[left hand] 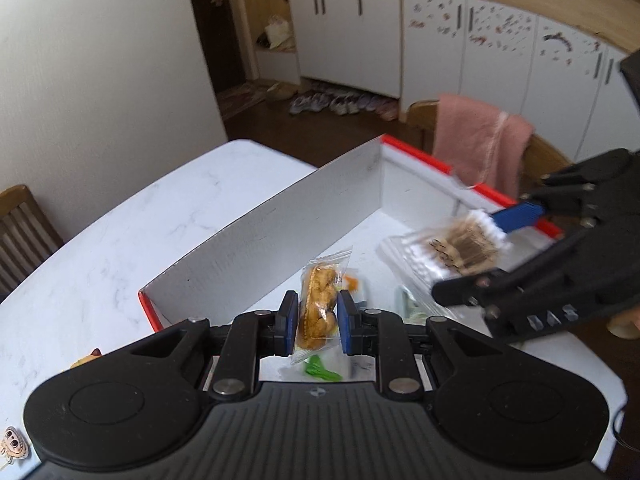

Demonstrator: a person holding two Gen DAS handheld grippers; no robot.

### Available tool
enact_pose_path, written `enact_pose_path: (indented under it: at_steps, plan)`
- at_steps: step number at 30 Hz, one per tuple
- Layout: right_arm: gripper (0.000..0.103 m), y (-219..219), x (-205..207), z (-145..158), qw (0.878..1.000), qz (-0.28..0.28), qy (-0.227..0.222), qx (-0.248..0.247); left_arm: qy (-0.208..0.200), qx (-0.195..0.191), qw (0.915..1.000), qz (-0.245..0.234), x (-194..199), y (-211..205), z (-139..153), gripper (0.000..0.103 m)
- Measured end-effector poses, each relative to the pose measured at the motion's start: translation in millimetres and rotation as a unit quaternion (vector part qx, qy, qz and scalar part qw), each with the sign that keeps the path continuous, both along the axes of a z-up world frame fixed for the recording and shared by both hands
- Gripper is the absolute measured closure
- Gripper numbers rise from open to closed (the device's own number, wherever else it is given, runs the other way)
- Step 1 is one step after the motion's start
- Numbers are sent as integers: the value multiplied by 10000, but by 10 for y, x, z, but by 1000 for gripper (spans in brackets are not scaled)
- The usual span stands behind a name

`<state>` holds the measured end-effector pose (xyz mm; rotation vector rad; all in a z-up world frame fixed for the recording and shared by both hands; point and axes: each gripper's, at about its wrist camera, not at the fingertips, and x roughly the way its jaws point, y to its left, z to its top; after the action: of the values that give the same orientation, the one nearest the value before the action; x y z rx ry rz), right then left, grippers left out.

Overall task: Organize objects
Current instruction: 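Carry the snack packet and cotton swab bag into the shoebox and release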

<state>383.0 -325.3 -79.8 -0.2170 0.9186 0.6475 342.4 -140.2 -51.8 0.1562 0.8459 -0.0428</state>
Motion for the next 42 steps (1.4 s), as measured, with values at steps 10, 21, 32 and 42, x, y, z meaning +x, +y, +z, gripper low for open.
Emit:
enact_pose_path:
  at_steps: [10, 21, 32, 42]
  plan:
    - [33, 192, 71, -214, 9979, 434, 257, -402, 839, 246, 9948, 531, 388, 220, -374, 84]
    - [32, 310, 119, -401, 9943, 612, 360, -789, 1479, 358, 9869, 539, 578, 225, -586, 84]
    - [29, 291, 160, -380, 9950, 610, 336, -710, 1797, 177, 9818, 595, 646, 278, -678, 83]
    - [25, 232, 125, -273, 9966, 560, 254, -542, 1840, 54, 9808, 639, 609, 270, -631, 83]
